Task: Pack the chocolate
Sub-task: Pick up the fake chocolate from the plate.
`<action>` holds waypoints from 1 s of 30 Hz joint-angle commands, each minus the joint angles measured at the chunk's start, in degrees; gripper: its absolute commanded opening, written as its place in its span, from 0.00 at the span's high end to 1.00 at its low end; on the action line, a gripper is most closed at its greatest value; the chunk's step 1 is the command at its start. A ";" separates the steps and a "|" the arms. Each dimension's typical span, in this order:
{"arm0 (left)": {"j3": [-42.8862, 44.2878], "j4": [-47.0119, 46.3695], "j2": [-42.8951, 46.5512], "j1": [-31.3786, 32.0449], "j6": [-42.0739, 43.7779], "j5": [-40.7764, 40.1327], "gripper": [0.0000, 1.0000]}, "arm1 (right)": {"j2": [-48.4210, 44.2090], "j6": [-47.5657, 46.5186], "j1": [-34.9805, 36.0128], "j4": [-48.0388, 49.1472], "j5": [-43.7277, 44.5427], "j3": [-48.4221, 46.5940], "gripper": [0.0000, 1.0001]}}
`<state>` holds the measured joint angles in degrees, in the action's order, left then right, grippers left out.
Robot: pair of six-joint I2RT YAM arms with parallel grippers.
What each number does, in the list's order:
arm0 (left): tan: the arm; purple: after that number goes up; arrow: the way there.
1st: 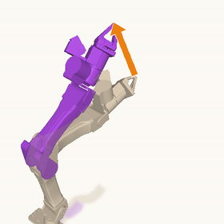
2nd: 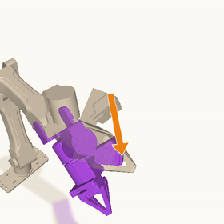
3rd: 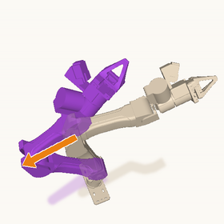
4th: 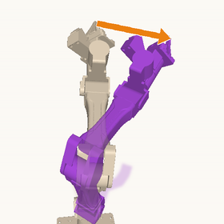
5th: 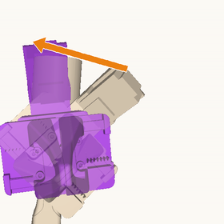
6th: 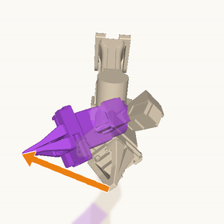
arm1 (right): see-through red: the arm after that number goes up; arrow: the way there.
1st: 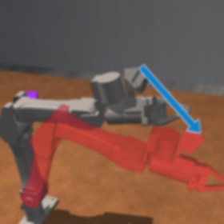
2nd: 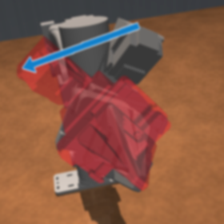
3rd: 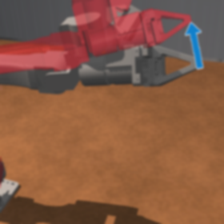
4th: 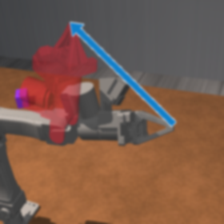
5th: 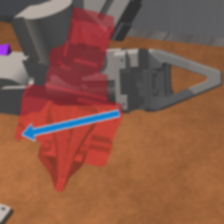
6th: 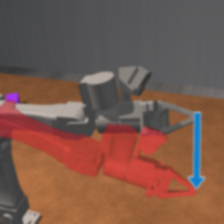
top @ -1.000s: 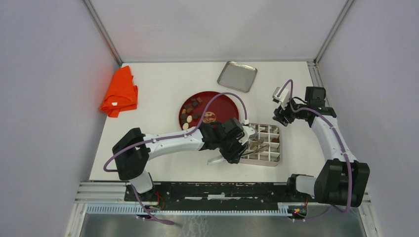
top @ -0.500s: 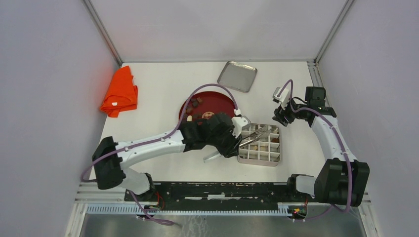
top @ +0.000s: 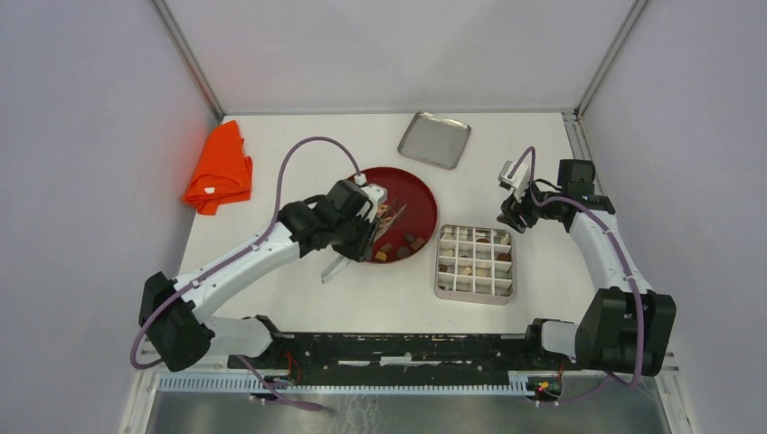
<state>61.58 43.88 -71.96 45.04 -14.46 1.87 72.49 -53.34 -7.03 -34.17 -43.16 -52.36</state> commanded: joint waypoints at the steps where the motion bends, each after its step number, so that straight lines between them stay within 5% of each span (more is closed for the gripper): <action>1: 3.72 3.96 -4.73 0.15 6.34 -0.50 0.57 | 0.45 -0.69 -0.27 -0.26 -2.12 0.24 0.41; 30: 11.54 9.74 -16.28 0.09 23.99 -0.78 0.55 | 1.25 -1.59 -0.27 -1.38 -2.37 -0.20 0.41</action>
<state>70.37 52.27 -87.94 45.06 5.85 1.83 73.87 -54.24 -7.03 -35.18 -43.94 -52.36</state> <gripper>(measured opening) 0.456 0.593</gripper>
